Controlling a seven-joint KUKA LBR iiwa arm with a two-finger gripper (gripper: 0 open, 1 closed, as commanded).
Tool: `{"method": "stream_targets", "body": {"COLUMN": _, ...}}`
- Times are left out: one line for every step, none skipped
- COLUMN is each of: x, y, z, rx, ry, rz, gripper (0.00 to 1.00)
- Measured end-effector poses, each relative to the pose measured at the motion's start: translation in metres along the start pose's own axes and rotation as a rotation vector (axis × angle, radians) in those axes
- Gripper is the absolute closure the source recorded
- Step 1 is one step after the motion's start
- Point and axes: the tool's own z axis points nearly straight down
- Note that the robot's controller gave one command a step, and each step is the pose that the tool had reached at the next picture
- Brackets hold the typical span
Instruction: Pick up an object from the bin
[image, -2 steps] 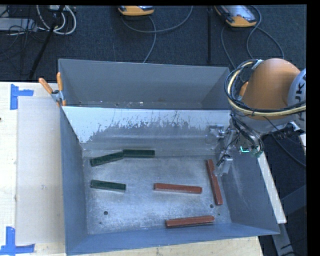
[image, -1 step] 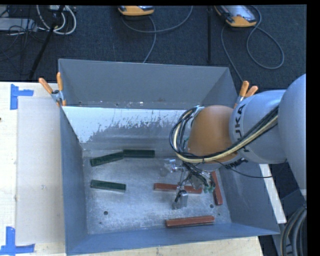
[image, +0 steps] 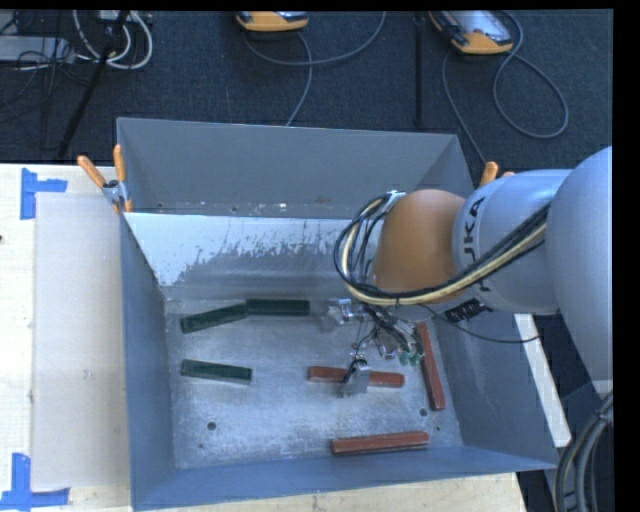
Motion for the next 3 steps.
{"method": "stream_targets", "body": {"x": 0.019, "y": 0.103, "z": 0.001, "rx": -0.003, "ry": 0.007, "rz": 0.16, "gripper": 0.0}}
{"method": "stream_targets", "body": {"x": 0.028, "y": 0.164, "z": -0.002, "rx": -0.002, "ry": 0.005, "rz": 0.122, "gripper": 0.0}}
{"method": "stream_targets", "body": {"x": 0.027, "y": 0.16, "z": -0.002, "rx": 0.001, "ry": 0.004, "rz": 0.124, "gripper": 1.0}}
